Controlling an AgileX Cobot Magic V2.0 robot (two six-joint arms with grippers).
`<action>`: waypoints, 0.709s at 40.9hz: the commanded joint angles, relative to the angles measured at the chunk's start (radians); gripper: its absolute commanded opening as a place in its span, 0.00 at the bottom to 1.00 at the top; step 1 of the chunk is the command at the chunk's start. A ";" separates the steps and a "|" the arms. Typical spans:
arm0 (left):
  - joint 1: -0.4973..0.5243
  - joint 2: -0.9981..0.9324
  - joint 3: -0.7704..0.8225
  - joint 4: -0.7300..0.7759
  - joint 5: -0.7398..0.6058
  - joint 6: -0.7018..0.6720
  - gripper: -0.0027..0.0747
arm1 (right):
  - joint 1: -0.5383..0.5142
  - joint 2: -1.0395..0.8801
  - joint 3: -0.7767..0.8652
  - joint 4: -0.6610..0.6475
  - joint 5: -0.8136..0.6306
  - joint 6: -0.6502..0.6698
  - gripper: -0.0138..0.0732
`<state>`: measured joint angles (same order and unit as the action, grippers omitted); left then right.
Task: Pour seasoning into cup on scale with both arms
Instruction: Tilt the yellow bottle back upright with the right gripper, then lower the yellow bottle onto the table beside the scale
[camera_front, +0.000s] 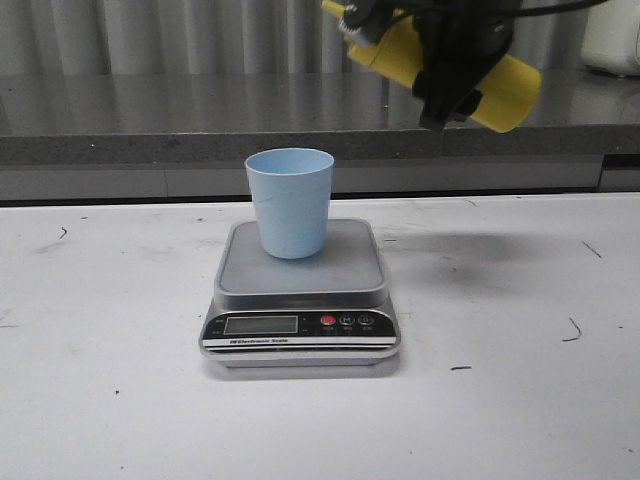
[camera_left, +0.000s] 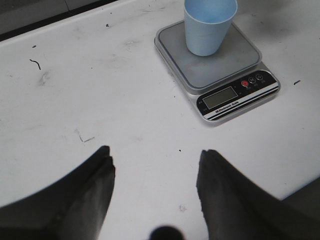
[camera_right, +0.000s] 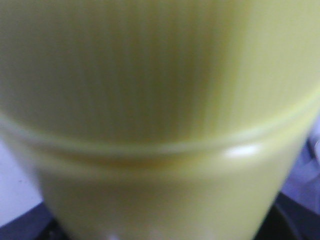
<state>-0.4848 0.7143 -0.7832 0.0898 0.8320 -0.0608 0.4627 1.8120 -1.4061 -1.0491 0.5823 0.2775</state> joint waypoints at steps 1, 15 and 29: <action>-0.003 -0.003 -0.027 -0.003 -0.075 -0.004 0.50 | -0.067 -0.112 -0.018 0.119 -0.073 0.009 0.50; -0.003 -0.003 -0.027 -0.003 -0.075 -0.004 0.50 | -0.277 -0.221 0.328 0.490 -0.604 0.054 0.50; -0.003 -0.003 -0.027 -0.003 -0.075 -0.004 0.50 | -0.341 -0.123 0.579 0.648 -1.206 0.053 0.50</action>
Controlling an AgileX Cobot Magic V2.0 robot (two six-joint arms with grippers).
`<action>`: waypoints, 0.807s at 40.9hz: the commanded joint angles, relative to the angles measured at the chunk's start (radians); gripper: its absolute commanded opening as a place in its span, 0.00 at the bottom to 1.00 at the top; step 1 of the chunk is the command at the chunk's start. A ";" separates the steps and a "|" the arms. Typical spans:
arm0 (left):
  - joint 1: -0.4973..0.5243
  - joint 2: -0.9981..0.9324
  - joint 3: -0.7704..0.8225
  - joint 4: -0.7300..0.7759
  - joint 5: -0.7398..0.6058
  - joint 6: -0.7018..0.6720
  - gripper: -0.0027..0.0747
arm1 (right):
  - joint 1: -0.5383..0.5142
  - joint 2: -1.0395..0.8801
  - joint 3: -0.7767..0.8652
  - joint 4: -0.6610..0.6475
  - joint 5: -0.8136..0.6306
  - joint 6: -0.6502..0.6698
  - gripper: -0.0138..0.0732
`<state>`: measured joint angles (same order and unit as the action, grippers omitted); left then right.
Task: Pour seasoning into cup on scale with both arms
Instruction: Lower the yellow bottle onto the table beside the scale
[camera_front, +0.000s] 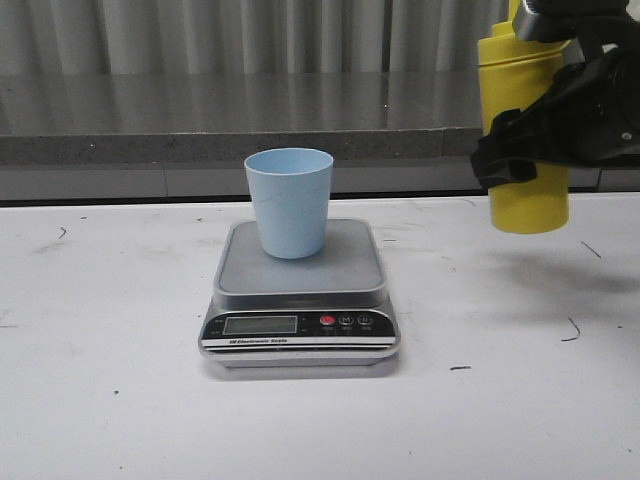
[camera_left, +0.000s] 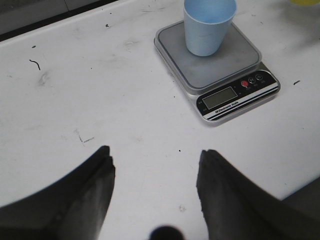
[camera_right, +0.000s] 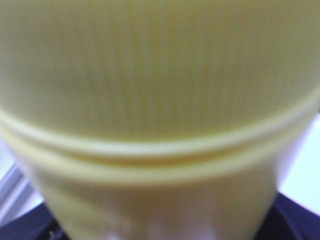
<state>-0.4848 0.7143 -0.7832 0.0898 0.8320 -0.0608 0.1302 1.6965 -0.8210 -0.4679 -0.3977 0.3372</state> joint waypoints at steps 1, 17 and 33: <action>-0.003 -0.003 -0.027 -0.003 -0.075 -0.004 0.50 | -0.009 0.006 -0.004 0.084 -0.243 -0.015 0.50; -0.003 -0.003 -0.027 -0.003 -0.075 -0.004 0.50 | -0.009 0.165 -0.002 0.224 -0.473 -0.091 0.50; -0.003 -0.003 -0.027 -0.003 -0.075 -0.004 0.50 | 0.044 0.218 -0.002 0.220 -0.555 -0.154 0.53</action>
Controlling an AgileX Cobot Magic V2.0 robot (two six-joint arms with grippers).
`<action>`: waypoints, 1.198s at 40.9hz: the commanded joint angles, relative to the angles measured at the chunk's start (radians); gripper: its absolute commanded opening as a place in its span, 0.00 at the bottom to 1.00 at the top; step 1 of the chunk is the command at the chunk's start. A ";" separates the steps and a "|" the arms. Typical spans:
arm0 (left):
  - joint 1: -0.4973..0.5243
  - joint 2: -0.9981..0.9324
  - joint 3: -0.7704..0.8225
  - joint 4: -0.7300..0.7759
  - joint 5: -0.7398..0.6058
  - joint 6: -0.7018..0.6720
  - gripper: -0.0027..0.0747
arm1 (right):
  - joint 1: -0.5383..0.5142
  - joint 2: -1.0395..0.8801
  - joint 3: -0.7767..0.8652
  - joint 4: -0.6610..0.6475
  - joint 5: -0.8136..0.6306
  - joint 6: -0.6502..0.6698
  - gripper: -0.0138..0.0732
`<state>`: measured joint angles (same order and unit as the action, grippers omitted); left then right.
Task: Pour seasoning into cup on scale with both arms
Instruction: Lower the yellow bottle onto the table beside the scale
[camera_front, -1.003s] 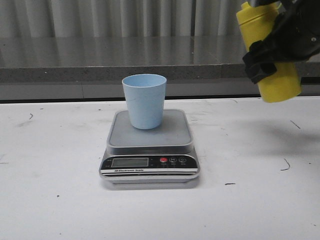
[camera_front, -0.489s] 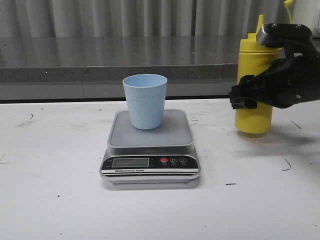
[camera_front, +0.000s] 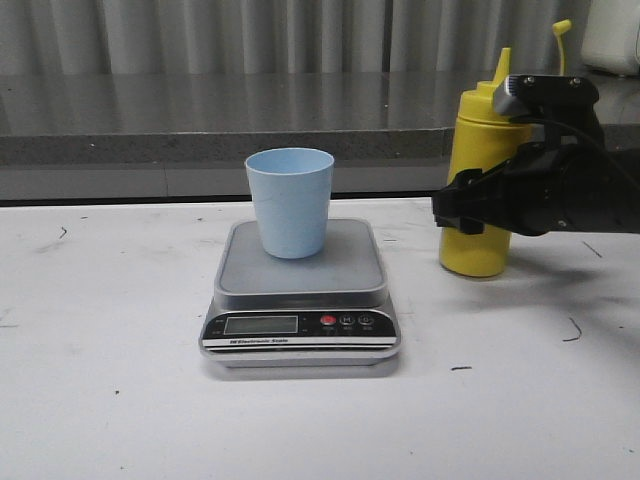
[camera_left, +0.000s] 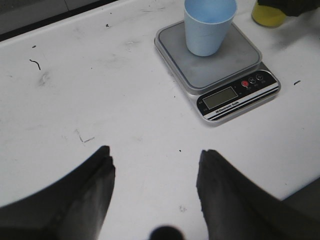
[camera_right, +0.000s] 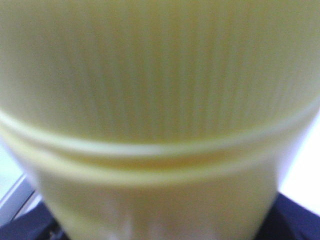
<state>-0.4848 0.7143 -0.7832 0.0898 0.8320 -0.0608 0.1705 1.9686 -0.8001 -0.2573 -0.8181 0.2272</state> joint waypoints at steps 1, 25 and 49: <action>-0.003 -0.003 -0.027 -0.003 -0.075 -0.004 0.50 | 0.005 -0.055 -0.023 0.010 -0.137 -0.055 0.55; -0.003 -0.003 -0.027 -0.003 -0.075 -0.004 0.50 | 0.014 -0.055 -0.023 0.014 -0.107 -0.083 0.83; -0.003 -0.003 -0.027 -0.003 -0.075 -0.004 0.50 | 0.014 -0.222 0.129 0.010 -0.027 -0.072 0.83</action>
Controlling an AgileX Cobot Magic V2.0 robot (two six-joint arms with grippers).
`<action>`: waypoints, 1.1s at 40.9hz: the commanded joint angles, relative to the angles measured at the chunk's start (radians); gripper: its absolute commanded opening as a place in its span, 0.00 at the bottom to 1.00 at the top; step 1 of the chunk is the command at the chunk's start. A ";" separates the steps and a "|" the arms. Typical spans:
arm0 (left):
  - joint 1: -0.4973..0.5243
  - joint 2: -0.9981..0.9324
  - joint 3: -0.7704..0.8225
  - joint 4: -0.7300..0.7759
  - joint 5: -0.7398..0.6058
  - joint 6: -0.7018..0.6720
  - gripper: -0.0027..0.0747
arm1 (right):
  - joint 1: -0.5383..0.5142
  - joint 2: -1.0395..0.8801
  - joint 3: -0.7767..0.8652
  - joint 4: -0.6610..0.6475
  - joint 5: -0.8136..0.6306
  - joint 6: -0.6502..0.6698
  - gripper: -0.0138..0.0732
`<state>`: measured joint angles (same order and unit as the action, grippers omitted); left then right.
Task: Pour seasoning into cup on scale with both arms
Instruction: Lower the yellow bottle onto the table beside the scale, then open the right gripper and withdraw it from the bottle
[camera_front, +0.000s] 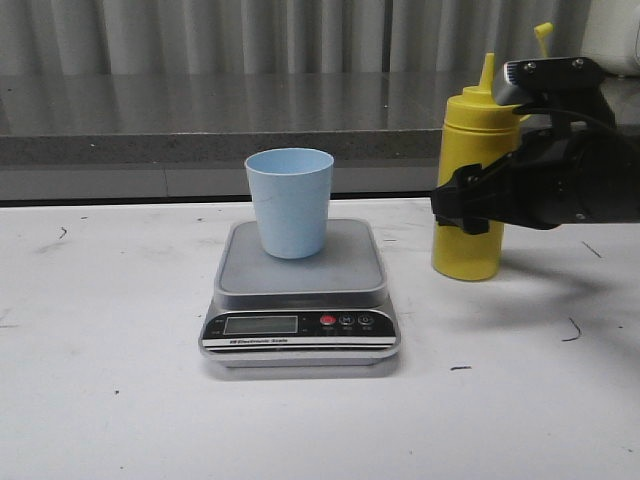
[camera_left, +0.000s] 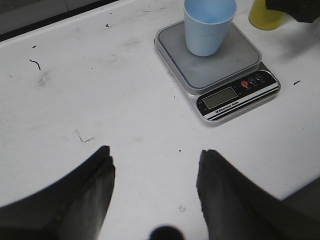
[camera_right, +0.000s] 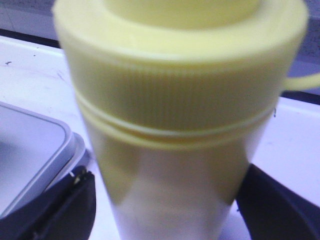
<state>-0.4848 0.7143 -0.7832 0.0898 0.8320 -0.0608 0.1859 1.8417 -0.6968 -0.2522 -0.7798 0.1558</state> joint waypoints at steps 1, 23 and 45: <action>-0.003 -0.003 -0.027 -0.003 -0.075 -0.004 0.50 | -0.002 -0.115 0.039 -0.002 -0.056 0.000 0.83; -0.003 -0.003 -0.027 -0.003 -0.075 -0.004 0.50 | 0.083 -0.752 0.122 -0.023 1.070 0.146 0.83; -0.003 -0.003 -0.027 -0.003 -0.075 -0.004 0.50 | 0.248 -1.354 -0.016 0.111 1.633 0.036 0.83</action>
<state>-0.4848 0.7143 -0.7832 0.0898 0.8320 -0.0608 0.4329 0.5574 -0.6793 -0.1361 0.8908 0.2052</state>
